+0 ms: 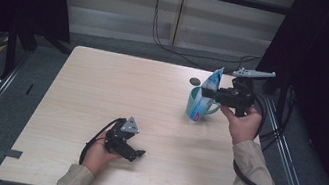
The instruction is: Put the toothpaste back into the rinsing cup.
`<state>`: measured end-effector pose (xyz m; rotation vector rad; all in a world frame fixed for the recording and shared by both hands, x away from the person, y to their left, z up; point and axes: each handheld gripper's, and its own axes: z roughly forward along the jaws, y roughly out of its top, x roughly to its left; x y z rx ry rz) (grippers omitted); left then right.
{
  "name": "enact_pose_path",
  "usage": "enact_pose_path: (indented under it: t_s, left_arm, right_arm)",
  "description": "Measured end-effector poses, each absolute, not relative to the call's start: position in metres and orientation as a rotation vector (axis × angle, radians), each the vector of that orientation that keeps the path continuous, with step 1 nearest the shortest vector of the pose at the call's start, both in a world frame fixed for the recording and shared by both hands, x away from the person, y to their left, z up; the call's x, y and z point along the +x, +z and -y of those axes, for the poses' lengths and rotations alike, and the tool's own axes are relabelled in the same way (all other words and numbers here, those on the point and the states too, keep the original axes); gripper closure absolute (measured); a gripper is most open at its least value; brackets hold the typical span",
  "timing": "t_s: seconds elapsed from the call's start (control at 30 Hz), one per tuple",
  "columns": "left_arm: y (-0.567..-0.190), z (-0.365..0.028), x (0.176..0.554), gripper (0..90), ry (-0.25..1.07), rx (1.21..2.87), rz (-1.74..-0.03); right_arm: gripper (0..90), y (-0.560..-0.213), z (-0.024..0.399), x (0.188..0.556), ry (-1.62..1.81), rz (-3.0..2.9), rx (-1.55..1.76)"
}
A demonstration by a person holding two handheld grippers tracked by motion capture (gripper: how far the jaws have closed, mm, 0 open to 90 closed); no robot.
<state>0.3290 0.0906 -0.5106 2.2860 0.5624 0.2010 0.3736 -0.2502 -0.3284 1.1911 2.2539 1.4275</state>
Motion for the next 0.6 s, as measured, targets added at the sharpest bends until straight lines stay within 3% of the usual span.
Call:
enact_pose_path:
  t_s: [0.6]
  left_arm:
    - [-0.511, -0.09, 0.329, 6.7, 0.197, 2.274, -0.567]
  right_arm:
    - [74.6, -0.313, 0.252, 0.383, 1.444, -2.208, 1.185]
